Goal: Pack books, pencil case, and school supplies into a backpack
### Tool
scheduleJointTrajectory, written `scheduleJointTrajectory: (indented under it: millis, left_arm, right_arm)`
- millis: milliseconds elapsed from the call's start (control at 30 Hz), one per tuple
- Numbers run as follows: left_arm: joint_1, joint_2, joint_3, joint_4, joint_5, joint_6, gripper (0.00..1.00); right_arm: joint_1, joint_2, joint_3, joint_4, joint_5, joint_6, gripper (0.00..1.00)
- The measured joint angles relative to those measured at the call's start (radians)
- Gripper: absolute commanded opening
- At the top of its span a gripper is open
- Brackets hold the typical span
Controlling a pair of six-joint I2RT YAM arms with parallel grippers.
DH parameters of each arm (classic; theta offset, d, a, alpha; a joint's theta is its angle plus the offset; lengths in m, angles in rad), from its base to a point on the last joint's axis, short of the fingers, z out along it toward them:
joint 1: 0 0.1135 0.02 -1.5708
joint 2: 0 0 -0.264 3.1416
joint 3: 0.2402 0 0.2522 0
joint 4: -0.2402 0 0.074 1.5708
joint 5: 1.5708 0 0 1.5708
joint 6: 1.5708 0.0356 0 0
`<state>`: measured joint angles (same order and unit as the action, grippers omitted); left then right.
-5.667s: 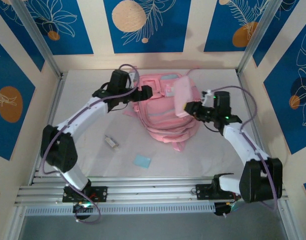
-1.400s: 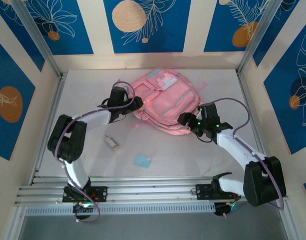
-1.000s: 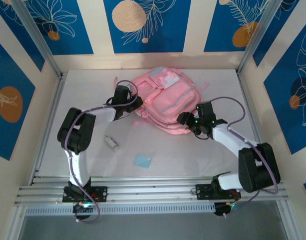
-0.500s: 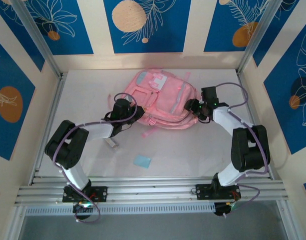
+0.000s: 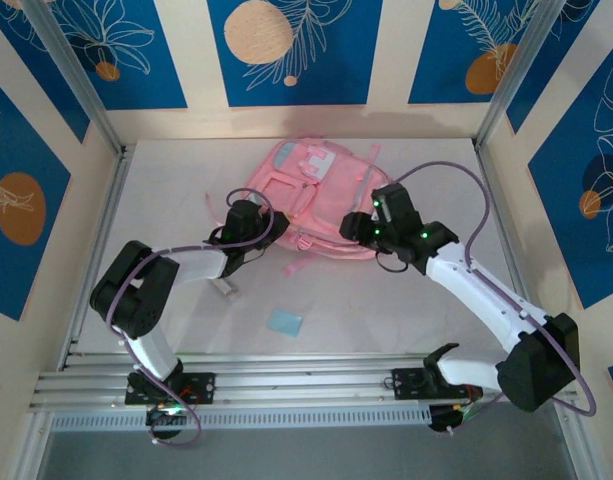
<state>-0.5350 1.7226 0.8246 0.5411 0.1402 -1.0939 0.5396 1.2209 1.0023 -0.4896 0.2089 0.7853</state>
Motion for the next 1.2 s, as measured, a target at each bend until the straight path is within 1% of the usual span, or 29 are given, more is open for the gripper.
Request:
scheduleJointTrajectory:
  millis: [100,233,433,600,800,900,1067,1200]
  left_arm:
    - [0.000,-0.005,-0.002,0.002,0.000,0.000,0.00]
    - [-0.002,-0.013,-0.003,0.002,0.000,0.000,0.00]
    - [-0.007,-0.028,-0.021,0.018,-0.007,-0.004,0.00]
    - [-0.017,-0.059,-0.042,0.021,-0.014,-0.005,0.00]
    - [-0.014,-0.061,-0.061,0.019,-0.060,-0.008,0.00]
    - [-0.013,-0.061,-0.064,0.020,-0.072,-0.009,0.00]
    - [-0.013,-0.061,-0.066,0.018,-0.074,-0.023,0.00]
    - [-0.013,-0.061,-0.067,0.016,-0.075,-0.027,0.00]
  right_arm:
    - [0.080,0.047,-0.021,0.050,-0.004,0.048,0.45]
    - [0.158,0.176,-0.015,0.132,-0.006,0.085,0.42]
    - [0.190,0.364,0.084,0.219,-0.005,0.105,0.40]
    - [0.198,0.482,0.179,0.264,0.008,0.107,0.39]
    - [0.208,0.547,0.227,0.248,0.056,0.107,0.37]
    - [0.214,0.575,0.257,0.229,0.085,0.108,0.30]
    - [0.240,0.598,0.270,0.213,0.146,0.101,0.33]
    - [0.253,0.597,0.254,0.234,0.192,0.085,0.37]
